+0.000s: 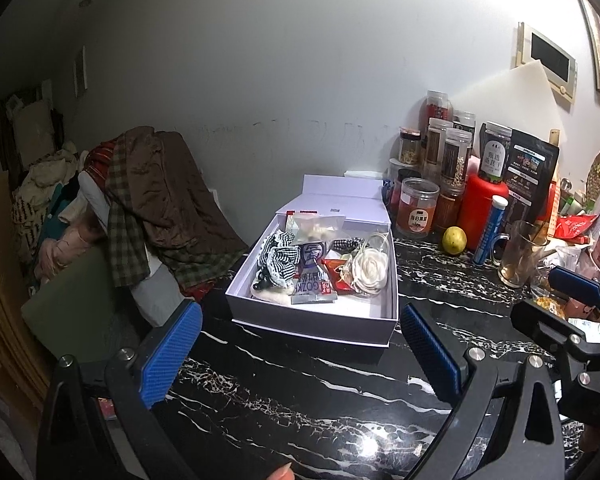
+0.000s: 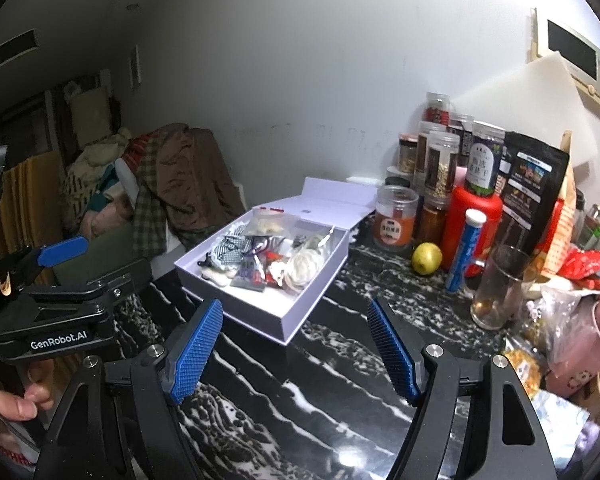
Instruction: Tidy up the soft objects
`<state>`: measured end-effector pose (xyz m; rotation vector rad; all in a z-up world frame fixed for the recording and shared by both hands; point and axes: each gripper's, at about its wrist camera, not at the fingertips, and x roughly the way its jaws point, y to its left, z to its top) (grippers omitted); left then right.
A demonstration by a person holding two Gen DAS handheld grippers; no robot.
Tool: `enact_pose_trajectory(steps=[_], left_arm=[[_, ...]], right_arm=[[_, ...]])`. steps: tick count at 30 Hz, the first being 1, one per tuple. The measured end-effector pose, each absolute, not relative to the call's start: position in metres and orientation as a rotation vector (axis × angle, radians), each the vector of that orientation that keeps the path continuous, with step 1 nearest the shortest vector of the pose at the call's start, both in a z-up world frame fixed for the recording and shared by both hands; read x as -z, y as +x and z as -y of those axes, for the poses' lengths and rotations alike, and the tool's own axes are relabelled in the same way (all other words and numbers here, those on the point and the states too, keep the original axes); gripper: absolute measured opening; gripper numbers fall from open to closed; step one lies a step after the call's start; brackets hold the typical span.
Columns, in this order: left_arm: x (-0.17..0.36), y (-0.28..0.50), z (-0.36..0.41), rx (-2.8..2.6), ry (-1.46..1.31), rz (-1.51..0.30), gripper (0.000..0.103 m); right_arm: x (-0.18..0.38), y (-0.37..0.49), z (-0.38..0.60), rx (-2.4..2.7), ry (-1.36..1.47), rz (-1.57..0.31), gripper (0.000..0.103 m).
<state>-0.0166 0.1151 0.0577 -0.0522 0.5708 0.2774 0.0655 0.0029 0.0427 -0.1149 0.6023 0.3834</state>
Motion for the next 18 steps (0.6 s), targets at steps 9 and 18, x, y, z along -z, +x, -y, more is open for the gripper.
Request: enact_pose_trajectory(steps=[9, 18], left_arm=[[-0.055, -0.0114, -0.1142, -0.276, -0.051, -0.588, 0.101], [-0.0541, -0.009, -0.1151, -0.282, -0.049, -0.599, 0.101]], right_arm=[[-0.038, 0.0714, -0.0056, -0.388, -0.115, -0.622, 0.076], [-0.0367, 0.0744, -0.0064, -0.39, -0.118, -0.627, 0.076]])
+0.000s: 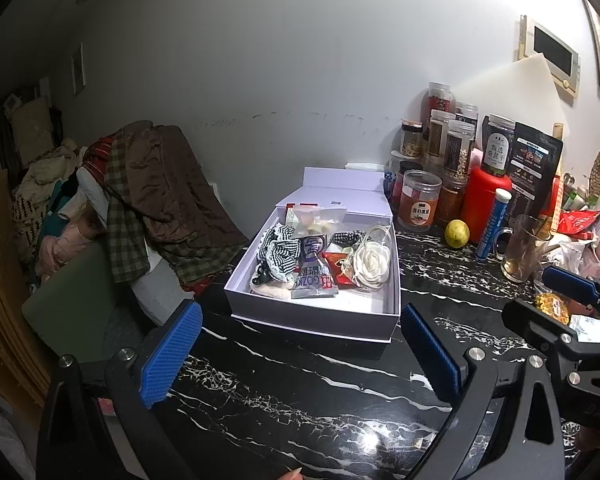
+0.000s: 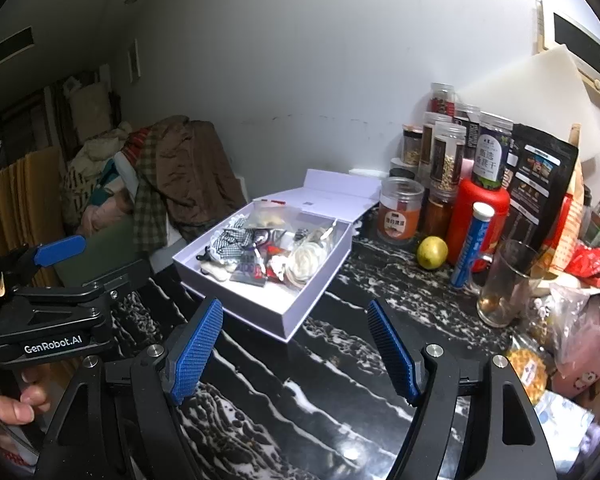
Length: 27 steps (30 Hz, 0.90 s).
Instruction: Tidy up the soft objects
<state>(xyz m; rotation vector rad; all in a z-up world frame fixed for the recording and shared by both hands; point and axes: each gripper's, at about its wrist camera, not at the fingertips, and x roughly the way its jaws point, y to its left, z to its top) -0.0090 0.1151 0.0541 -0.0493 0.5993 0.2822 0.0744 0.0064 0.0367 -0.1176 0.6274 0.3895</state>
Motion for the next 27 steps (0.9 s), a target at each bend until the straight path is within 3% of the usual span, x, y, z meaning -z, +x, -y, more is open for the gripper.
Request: enact_pose_trajectory(steps=[27], left_arm=[[-0.053, -0.0076, -0.1144, -0.27, -0.048, -0.614, 0.101]], right_arm=[[-0.0362, 0.0773, -0.0021, -0.386, -0.12, -0.631, 0.076]])
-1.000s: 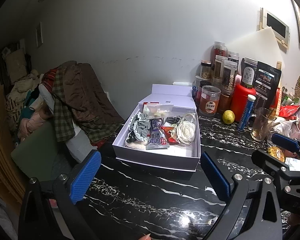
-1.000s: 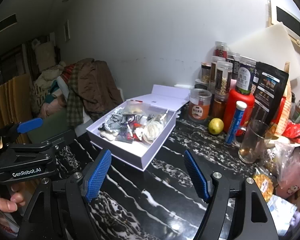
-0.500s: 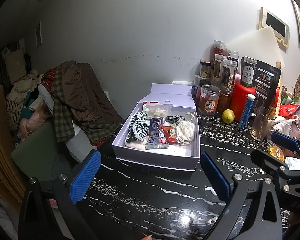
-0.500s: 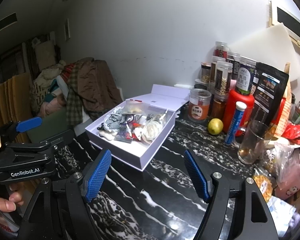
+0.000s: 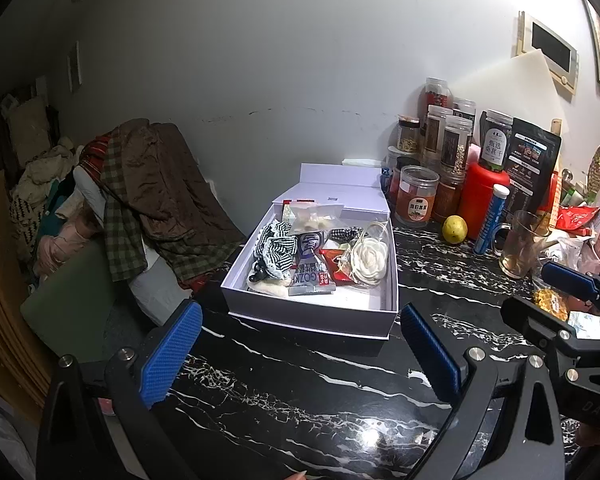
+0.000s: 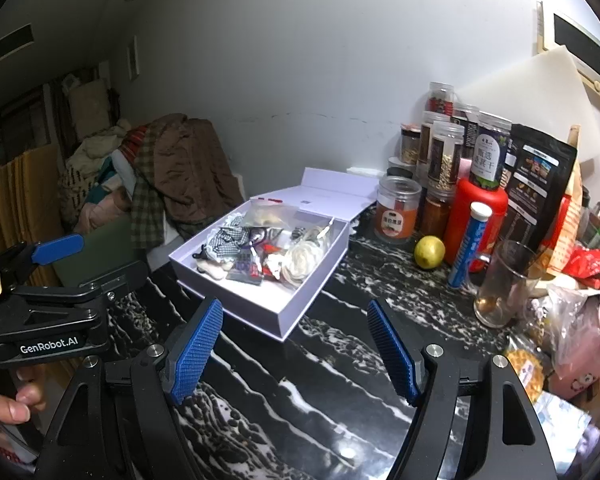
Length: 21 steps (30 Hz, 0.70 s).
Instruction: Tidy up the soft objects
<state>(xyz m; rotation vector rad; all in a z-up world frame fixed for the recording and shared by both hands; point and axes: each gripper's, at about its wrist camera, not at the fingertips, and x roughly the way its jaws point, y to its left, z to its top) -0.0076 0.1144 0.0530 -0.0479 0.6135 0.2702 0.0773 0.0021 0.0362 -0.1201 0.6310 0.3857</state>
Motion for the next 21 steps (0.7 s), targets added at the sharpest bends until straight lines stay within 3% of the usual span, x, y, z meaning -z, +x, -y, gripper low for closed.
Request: enact_pose_trajectory(steps=[21], left_arm=[[-0.0511, -0.0069, -0.113, -0.263, -0.044, -0.62, 0.101]], right_arm=[[-0.0344, 0.0775, 0.0019, -0.385, -0.122, -0.636, 0.076]])
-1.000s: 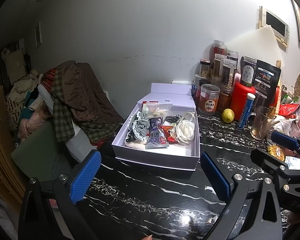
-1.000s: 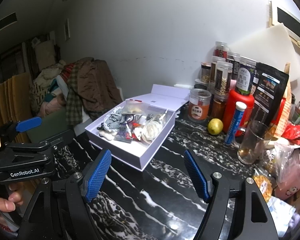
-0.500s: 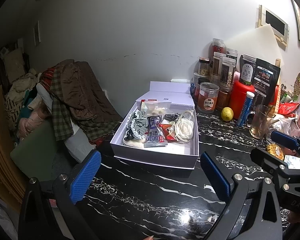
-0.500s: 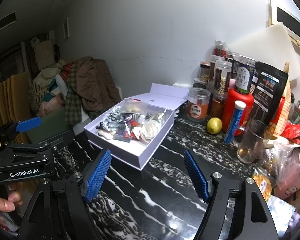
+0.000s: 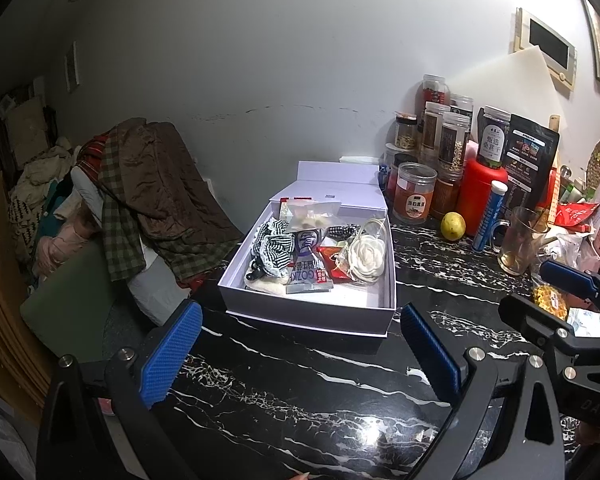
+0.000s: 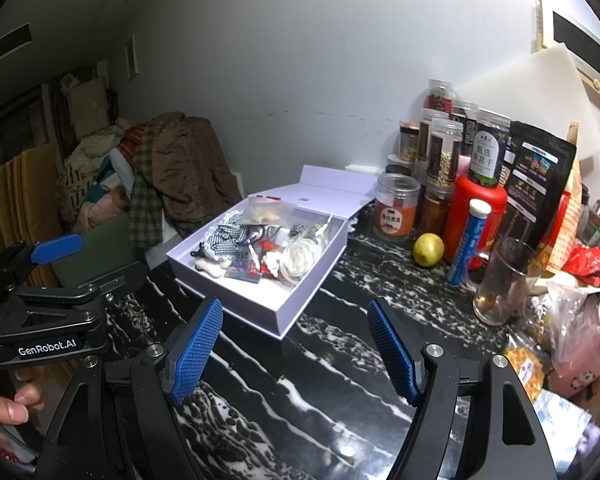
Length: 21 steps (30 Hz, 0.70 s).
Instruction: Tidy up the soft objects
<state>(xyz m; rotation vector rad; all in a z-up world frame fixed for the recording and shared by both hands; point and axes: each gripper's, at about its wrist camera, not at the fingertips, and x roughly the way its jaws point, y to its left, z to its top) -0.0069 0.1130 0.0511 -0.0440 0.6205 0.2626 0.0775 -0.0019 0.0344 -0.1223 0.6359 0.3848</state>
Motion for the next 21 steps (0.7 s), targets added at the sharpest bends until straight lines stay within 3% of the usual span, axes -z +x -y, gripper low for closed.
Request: enact_pose_trajectory(steps=[21], left_arm=[[-0.0505, -0.0066, -0.1134, -0.249, -0.036, -0.626, 0.101]], right_arm=[[-0.0348, 0.0782, 0.0023, -0.383, -0.123, -0.64, 0.076]])
